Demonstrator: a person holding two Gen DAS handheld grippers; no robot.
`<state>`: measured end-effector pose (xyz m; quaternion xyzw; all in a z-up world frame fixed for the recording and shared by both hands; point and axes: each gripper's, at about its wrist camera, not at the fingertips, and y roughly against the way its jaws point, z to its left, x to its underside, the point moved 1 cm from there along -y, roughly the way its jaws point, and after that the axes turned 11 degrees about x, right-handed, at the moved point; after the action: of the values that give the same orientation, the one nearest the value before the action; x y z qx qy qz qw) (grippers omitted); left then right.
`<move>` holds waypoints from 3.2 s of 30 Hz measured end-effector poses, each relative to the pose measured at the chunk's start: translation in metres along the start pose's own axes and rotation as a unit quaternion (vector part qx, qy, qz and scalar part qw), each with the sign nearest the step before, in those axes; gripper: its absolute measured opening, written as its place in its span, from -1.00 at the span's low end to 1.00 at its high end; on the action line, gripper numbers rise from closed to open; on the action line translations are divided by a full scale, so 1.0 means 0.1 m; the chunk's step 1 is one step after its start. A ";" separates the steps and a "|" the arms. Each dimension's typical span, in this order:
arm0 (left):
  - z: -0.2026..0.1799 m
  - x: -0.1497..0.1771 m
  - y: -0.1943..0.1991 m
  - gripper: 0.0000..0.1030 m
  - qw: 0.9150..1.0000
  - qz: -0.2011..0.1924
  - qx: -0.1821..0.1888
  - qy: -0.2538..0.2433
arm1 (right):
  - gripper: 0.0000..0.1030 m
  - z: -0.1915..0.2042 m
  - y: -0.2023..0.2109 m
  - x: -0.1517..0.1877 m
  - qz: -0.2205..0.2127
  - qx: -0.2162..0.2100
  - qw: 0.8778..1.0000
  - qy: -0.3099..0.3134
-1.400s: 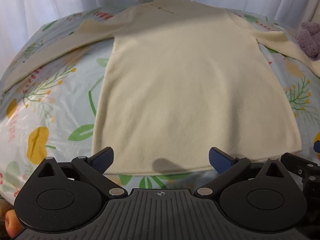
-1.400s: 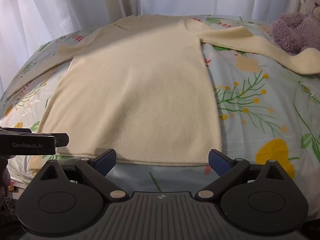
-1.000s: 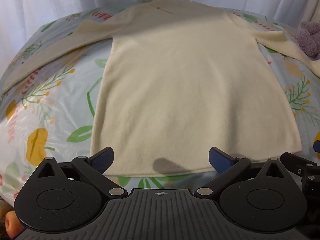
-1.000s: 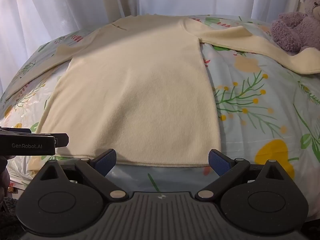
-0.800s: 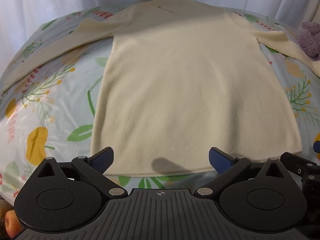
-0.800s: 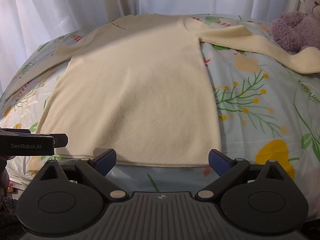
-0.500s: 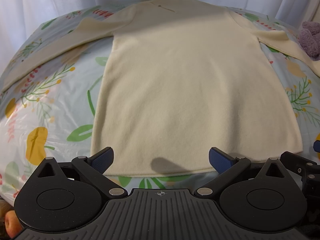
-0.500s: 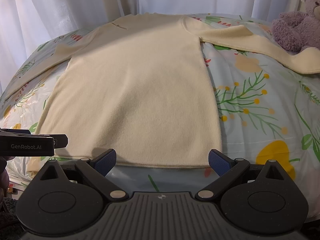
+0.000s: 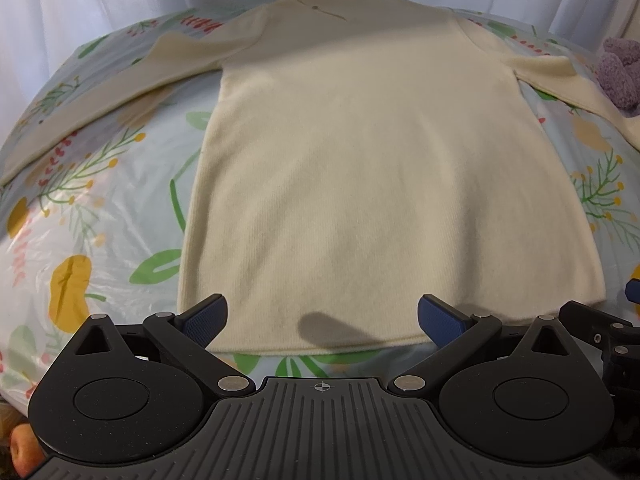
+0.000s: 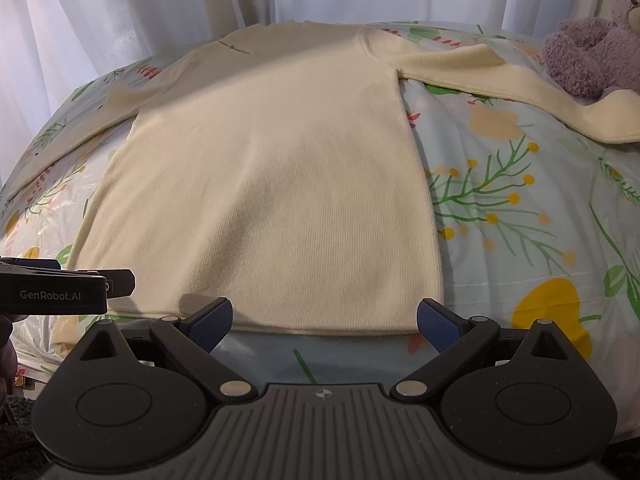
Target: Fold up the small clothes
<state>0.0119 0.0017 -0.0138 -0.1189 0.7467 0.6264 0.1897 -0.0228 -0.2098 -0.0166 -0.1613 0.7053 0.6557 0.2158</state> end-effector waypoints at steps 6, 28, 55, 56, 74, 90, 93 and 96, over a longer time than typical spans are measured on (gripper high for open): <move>-0.01 0.00 -0.01 1.00 1.000 0.001 0.000 0.000 | 0.92 -0.01 -0.01 0.00 0.002 0.000 1.000 0.000; -0.01 -0.01 -0.05 1.00 1.000 0.009 0.000 -0.001 | 0.92 -0.03 -0.04 -0.03 0.007 0.001 1.000 0.002; -0.02 0.04 -0.06 1.00 1.000 0.022 0.000 0.008 | 0.92 -0.07 -0.03 0.03 0.018 0.003 1.000 -0.012; -0.02 0.04 -0.07 1.00 1.000 0.023 0.000 0.008 | 0.92 -0.06 -0.03 0.03 0.021 0.001 1.000 -0.008; 0.00 -0.16 -0.23 1.00 0.999 0.038 0.002 0.017 | 0.65 -0.50 -0.41 -0.06 0.083 -0.083 0.987 -0.107; 0.24 -0.76 -0.85 1.00 0.998 -0.012 -0.041 0.054 | 0.27 -3.45 -1.24 -0.98 -0.163 0.104 0.863 -0.467; 0.31 -0.81 -0.88 1.00 0.997 -0.014 -0.028 0.064 | -0.01 -3.59 -1.35 -1.05 -0.168 0.123 0.853 -0.478; 0.33 -0.83 -0.90 1.00 0.998 -0.016 -0.023 0.055 | -0.15 -3.63 -1.42 -1.11 -0.169 0.127 0.850 -0.482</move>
<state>0.1281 0.0127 -0.0630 -0.1690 0.7392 0.6332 0.1554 0.1109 -0.5896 -0.0635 0.0870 0.5520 0.5093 0.6545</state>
